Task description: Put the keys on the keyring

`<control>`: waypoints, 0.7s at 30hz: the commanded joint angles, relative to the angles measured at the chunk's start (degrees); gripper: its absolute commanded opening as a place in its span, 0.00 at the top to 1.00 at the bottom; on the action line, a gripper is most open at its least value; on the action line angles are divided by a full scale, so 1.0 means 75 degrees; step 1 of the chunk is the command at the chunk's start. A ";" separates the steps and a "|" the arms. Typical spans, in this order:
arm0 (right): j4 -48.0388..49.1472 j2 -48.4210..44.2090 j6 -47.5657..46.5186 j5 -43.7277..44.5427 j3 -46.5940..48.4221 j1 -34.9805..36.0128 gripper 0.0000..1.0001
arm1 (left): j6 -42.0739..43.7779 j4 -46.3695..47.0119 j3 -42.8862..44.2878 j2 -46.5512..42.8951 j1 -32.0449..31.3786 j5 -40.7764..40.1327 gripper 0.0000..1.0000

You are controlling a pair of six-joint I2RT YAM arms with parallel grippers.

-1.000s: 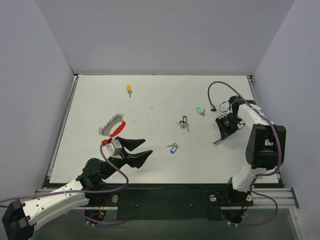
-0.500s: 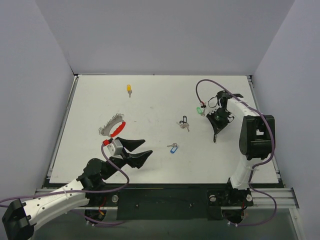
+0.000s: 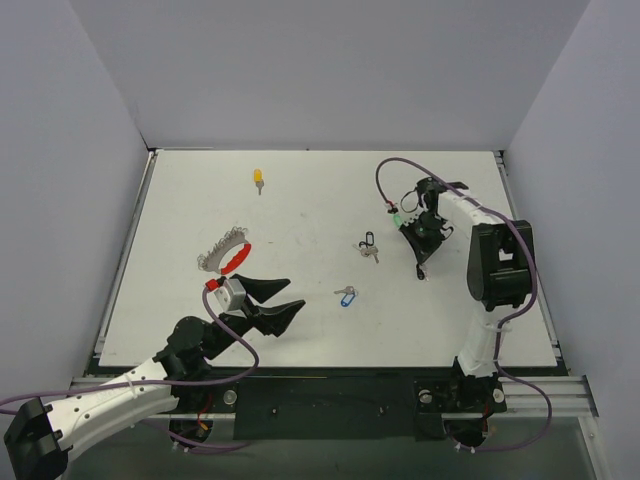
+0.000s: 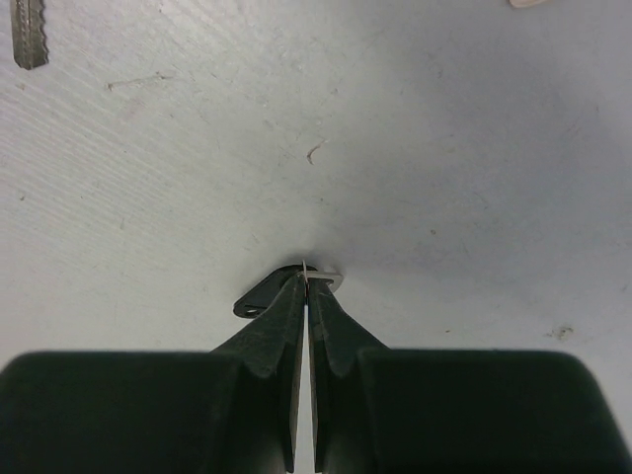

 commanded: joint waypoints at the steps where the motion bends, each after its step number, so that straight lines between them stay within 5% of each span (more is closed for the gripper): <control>1: -0.0371 0.0200 0.0123 0.0209 0.0268 0.0189 1.00 | -0.0044 0.0280 -0.0014 -0.0028 0.0024 -0.0043 0.29; 13: -0.0500 0.0400 0.0088 0.0350 0.0444 0.0341 1.00 | -0.0056 0.0280 -0.0014 -0.0063 0.0024 -0.0043 0.29; 21: -0.0524 0.0330 0.0135 0.0279 0.0467 0.0341 0.89 | -0.0068 0.0280 -0.0003 -0.0063 0.0024 -0.0032 0.29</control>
